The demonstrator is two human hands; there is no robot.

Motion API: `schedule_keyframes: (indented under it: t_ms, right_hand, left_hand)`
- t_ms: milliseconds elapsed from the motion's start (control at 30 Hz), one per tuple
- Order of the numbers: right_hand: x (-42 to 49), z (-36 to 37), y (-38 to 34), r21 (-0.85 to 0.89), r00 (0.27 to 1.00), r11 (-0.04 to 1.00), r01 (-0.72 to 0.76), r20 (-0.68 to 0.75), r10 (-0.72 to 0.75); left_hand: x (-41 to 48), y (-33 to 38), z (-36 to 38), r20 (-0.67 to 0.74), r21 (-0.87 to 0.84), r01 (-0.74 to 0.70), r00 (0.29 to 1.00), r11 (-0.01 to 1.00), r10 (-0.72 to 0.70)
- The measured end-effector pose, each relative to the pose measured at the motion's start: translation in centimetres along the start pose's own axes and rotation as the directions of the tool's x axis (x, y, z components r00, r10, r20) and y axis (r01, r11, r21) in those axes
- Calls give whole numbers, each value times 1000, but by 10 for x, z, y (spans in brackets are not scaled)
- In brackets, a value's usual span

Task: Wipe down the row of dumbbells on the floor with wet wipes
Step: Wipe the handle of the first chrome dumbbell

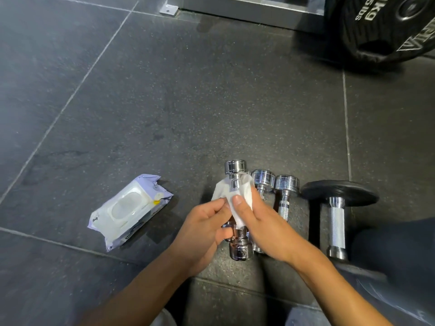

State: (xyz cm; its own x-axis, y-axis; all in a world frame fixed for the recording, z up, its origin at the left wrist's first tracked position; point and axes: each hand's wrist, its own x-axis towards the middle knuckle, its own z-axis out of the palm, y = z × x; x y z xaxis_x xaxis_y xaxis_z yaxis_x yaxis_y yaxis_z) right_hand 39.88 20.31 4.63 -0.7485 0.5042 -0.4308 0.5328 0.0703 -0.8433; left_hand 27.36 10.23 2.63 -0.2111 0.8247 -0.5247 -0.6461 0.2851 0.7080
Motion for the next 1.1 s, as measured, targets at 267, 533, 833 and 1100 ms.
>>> schedule_keyframes:
  t_ms: [267,533,833,1100]
  right_hand:
    - [-13,-18,-8,32,888,987,157,-442,-127]
    - [-61,-24,-36,-426,836,750,506,30,-547]
    - [-109,-62,-86,-537,695,532,655,149,-704]
    - [-144,-63,-90,-546,673,486,682,209,-709]
  left_hand:
    - [-10,9,14,50,-18,26,998,999,-25]
    - [-35,66,47,79,-21,13,997,1000,-12]
    - [-82,152,90,94,68,223,969,972,-229]
    - [-92,156,107,24,80,185,982,980,-187]
